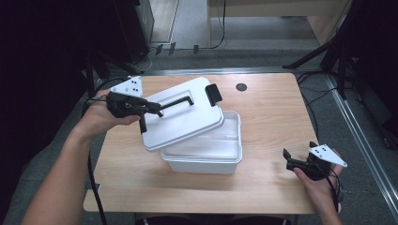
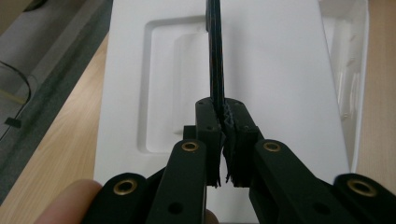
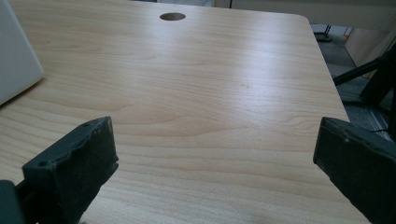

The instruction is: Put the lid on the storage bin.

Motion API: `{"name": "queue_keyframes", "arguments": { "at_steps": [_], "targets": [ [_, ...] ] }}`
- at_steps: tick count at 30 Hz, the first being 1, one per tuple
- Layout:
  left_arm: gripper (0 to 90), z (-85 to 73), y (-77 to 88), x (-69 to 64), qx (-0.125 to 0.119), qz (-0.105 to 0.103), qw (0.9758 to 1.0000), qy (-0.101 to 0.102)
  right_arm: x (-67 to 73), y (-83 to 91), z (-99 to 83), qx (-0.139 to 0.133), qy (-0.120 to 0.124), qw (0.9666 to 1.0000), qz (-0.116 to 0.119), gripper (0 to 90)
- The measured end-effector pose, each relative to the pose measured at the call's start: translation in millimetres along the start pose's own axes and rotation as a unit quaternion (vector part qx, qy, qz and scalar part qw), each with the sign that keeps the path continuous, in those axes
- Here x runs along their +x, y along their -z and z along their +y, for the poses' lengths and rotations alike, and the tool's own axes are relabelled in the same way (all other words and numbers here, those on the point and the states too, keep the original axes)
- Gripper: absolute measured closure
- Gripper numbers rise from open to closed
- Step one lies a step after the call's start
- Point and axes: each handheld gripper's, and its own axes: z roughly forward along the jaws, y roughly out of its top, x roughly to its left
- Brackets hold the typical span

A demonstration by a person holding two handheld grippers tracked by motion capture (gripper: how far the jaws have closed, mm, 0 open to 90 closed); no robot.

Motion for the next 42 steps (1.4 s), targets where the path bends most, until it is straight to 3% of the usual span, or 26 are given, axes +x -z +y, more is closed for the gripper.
{"name": "queue_keyframes", "arguments": {
  "at_steps": [9,15,18,42],
  "targets": [
    [86.6,4.8,-14.1,-3.8,0.009,-0.024,0.9994,-0.023,0.1,-0.1,-0.1,0.001,0.000,1.0000,0.001,0.0],
    [86.5,11.7,-23.5,-9.9,0.001,-0.044,0.9980,-0.044,0.5,-0.6,-0.1,0.001,0.002,1.0000,0.001,0.0],
    [86.5,14.2,-29.4,-11.9,0.010,-0.046,0.9974,-0.055,0.6,-0.2,-0.2,0.001,0.000,1.0000,0.002,0.0],
    [86.5,27.3,-58.4,-17.4,0.017,-0.086,0.9926,-0.084,0.8,0.2,-0.7,0.001,0.003,1.0000,0.003,0.0]
  ]
}}
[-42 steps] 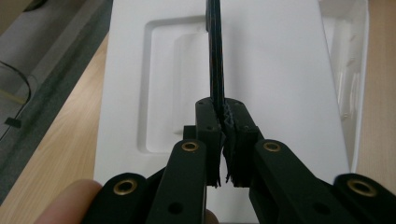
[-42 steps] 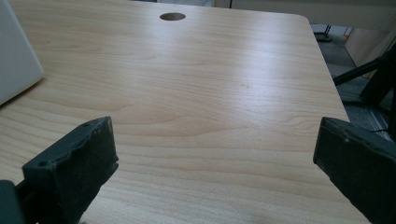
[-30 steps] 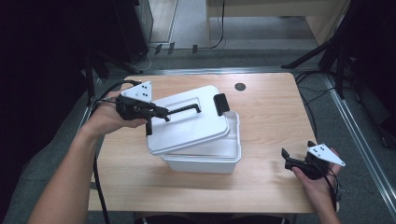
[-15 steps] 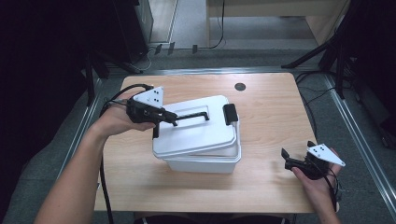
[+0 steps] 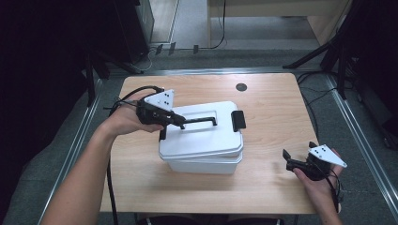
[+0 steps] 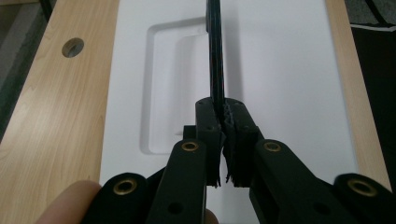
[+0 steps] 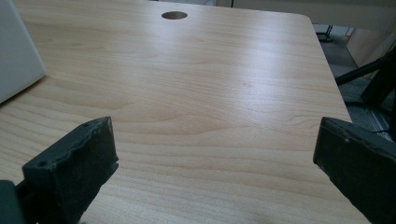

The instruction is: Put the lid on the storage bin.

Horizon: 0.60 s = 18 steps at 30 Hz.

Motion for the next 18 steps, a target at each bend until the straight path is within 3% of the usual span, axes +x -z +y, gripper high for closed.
{"name": "queue_keyframes", "arguments": {
  "at_steps": [18],
  "targets": [
    [86.3,3.4,-8.6,2.0,0.003,-0.016,0.9997,-0.016,0.0,0.6,-0.4,-0.001,-0.001,1.0000,0.001,0.0]
  ]
}}
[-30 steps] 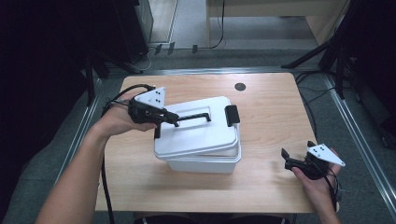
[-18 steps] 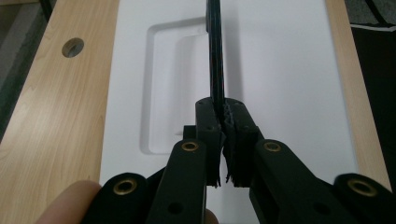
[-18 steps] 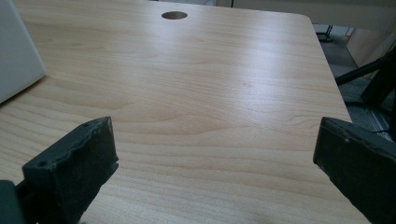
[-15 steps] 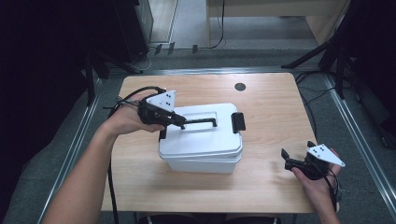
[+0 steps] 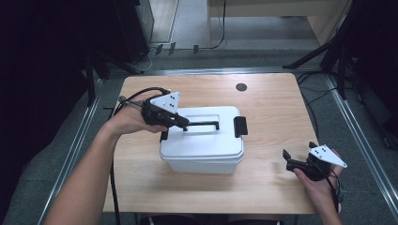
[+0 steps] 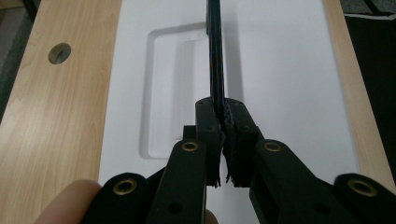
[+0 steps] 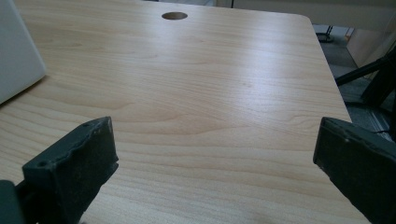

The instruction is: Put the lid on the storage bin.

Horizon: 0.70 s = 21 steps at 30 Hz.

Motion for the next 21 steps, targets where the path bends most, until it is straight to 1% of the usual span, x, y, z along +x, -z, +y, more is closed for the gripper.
{"name": "queue_keyframes", "arguments": {
  "at_steps": [1,2,3,5,7,9,10,12,15,16,19,21],
  "targets": [
    [86.1,-0.8,0.5,0.7,-0.003,0.002,1.0000,0.003,0.0,0.2,-0.1,0.000,0.000,1.0000,0.000,0.0],
    [85.5,-2.3,1.0,1.1,-0.012,0.001,0.9999,0.010,0.0,0.3,0.0,0.000,0.000,1.0000,0.000,0.0],
    [83.1,-4.3,2.5,2.1,-0.024,-0.002,0.9996,0.013,0.0,0.3,-0.1,0.000,0.000,1.0000,0.000,0.0],
    [76.3,-7.8,6.8,2.1,-0.045,-0.012,0.9986,0.027,-0.1,0.1,-0.1,0.000,0.000,1.0000,0.000,0.0],
    [66.1,-12.1,11.5,2.0,-0.064,-0.012,0.9971,0.039,0.0,-0.2,0.0,0.001,-0.001,1.0000,0.000,0.0],
    [60.7,-18.4,16.1,1.9,-0.079,-0.016,0.9952,0.056,-0.1,-0.5,0.0,0.000,-0.001,1.0000,0.000,0.0],
    [56.6,-21.7,18.1,1.6,-0.083,-0.009,0.9946,0.061,-0.1,-0.7,0.0,0.000,-0.001,1.0000,0.000,0.0],
    [50.2,-29.2,21.6,0.9,-0.093,0.002,0.9926,0.078,-0.1,-0.8,0.1,0.001,-0.001,1.0000,0.001,0.0],
    [46.5,-39.5,25.7,-1.1,-0.103,0.018,0.9897,0.098,-0.1,-1.1,0.2,0.001,0.001,1.0000,0.000,0.0],
    [44.8,-42.3,27.1,-2.0,-0.103,0.027,0.9889,0.103,0.1,-1.2,0.2,0.002,0.001,1.0000,0.000,0.0],
    [34.5,-48.9,31.8,-4.8,-0.114,0.055,0.9835,0.129,0.4,-1.3,0.3,0.003,0.001,1.0000,0.000,0.0],
    [24.4,-53.2,35.0,-6.6,-0.126,0.077,0.9766,0.156,0.5,-1.3,0.3,0.003,0.001,1.0000,0.000,0.0]
  ]
}}
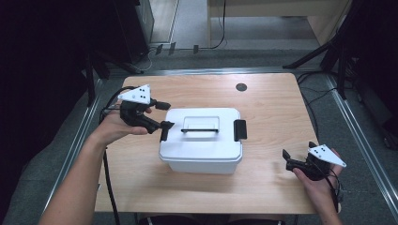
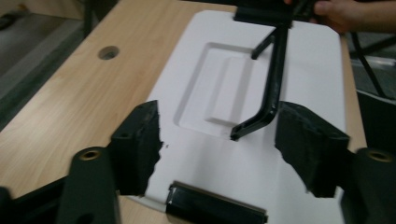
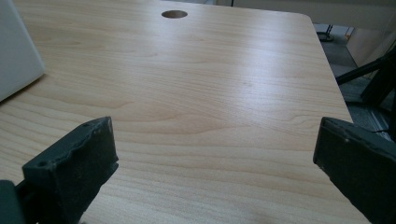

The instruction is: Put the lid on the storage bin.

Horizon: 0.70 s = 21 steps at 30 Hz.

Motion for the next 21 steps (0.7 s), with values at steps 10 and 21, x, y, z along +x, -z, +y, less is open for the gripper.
{"name": "queue_keyframes", "arguments": {
  "at_steps": [10,21],
  "targets": [
    [0.0,-34.3,11.3,-6.2,-0.048,0.106,0.9883,0.099,0.4,-0.4,0.0,0.001,0.003,1.0000,-0.001,0.0],
    [0.0,-71.4,25.0,-23.7,-0.100,0.174,0.9686,0.147,0.5,-0.9,0.1,0.001,0.005,1.0000,-0.001,0.0]
  ]
}}
